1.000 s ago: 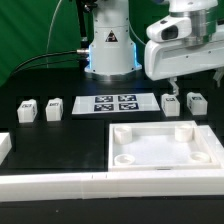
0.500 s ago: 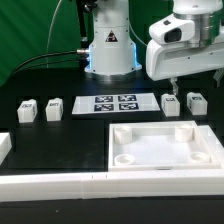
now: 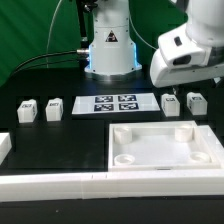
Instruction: Assemble one leg
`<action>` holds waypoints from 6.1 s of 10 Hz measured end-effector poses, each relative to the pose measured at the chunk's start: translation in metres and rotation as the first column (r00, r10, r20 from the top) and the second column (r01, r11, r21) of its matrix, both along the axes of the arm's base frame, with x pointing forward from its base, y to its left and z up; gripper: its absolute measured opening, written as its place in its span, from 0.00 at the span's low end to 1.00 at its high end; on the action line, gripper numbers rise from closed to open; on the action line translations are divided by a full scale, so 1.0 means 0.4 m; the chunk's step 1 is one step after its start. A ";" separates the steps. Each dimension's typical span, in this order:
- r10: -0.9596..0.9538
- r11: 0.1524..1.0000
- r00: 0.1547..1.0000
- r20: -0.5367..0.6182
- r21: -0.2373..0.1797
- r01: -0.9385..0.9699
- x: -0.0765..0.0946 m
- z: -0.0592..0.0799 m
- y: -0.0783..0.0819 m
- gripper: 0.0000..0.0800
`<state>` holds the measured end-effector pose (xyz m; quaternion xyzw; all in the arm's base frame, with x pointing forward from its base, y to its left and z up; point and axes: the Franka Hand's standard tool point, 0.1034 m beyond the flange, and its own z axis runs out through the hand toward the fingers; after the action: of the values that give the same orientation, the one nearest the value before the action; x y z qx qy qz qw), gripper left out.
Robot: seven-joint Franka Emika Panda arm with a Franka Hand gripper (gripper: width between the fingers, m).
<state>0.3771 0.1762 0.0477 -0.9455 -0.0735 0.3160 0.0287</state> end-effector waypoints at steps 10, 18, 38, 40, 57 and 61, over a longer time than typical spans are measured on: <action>0.027 1.000 0.955 -0.295 0.002 -0.028 -0.005 -0.057 0.029 0.81; 0.022 1.000 0.961 -0.275 0.007 -0.021 -0.014 -0.096 0.025 0.81; 0.012 1.000 0.964 -0.265 -0.013 -0.016 0.043 0.116 -0.035 0.37; 0.012 1.000 0.963 -0.268 -0.013 -0.016 0.040 0.116 -0.036 0.37; -0.006 0.990 0.757 0.653 0.110 -0.087 0.361 0.210 -0.106 0.37; -0.002 0.986 0.733 0.681 0.123 -0.111 0.482 0.213 -0.150 0.37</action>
Offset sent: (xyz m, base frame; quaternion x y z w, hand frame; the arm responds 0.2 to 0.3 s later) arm 0.0028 0.0057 -0.0066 0.0013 0.0081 0.0074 0.9999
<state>0.5699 0.1164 0.1330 -0.9877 -0.1310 -0.0564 0.0639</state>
